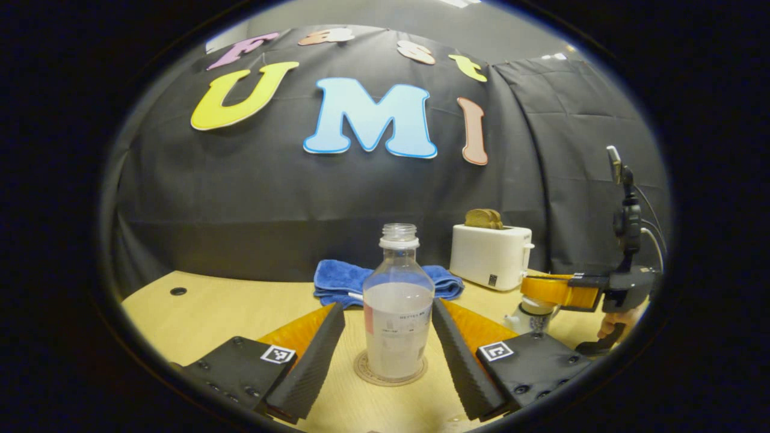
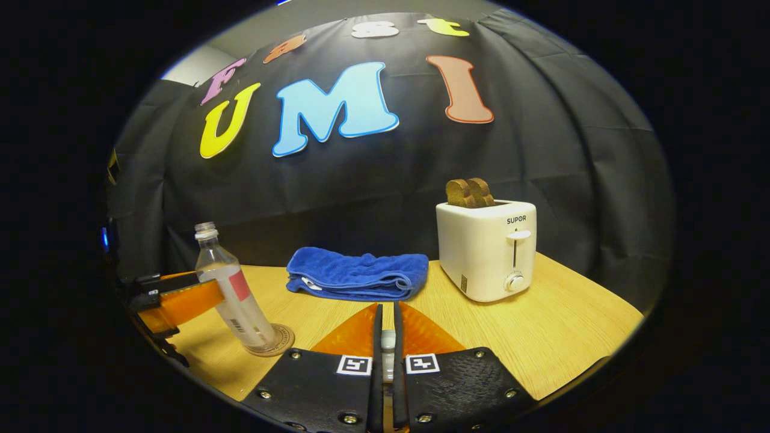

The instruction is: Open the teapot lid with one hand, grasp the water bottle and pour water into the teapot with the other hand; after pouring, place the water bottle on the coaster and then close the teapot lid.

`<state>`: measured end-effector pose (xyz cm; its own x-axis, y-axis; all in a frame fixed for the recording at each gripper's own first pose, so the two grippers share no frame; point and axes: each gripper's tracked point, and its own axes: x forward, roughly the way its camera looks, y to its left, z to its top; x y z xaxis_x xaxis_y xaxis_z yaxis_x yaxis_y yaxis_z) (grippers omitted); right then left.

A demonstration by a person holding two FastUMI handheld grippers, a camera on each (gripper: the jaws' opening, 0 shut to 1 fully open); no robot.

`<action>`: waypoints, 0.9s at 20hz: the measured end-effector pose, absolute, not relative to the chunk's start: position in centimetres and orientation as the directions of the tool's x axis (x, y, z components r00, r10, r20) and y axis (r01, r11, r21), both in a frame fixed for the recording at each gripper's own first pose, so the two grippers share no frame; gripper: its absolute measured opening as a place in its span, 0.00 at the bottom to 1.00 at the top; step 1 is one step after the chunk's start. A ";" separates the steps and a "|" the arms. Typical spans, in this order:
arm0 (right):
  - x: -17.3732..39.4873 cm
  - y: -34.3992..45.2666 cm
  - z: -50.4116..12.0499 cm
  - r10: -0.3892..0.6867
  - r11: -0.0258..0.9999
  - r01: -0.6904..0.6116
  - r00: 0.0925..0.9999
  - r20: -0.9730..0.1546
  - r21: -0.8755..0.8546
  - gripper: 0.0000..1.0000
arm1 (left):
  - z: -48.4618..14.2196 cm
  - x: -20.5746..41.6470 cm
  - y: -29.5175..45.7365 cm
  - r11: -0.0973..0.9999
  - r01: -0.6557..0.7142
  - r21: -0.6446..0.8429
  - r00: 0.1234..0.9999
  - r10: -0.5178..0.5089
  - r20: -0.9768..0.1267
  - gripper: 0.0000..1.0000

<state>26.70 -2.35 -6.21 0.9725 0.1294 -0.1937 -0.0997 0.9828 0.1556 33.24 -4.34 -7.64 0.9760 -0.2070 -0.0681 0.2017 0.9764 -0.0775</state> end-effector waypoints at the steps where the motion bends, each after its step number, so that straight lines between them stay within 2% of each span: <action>1: 27.2 -2.3 -6.3 0.123 0.985 -0.097 0.975 -0.187 0.139 0.06 | -7.6 32.5 -4.3 0.975 0.207 -0.083 0.975 -0.212 -0.063 0.97; 7: 27.0 -2.5 -6.2 0.093 0.992 -0.076 0.979 -0.179 0.102 0.06 | -7.6 28.5 -4.4 0.973 0.220 -0.074 0.973 -0.224 -0.062 0.97; 13: 27.2 -2.5 -7.3 0.096 0.988 -0.068 0.973 -0.209 0.141 0.06 | -7.3 26.2 -6.7 0.963 0.257 -0.079 0.964 -0.261 -0.047 0.97; 18: 27.1 -2.0 -7.4 0.110 0.987 -0.082 0.971 -0.211 0.136 0.17 | -7.0 25.8 -7.3 0.961 0.268 -0.063 0.962 -0.271 -0.036 0.97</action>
<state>27.09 -2.03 -7.41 0.9713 0.1099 -0.2109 -0.0821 0.9873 0.1362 25.83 -7.28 -6.98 0.9620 -0.2706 -0.0362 0.2681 0.9614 -0.0628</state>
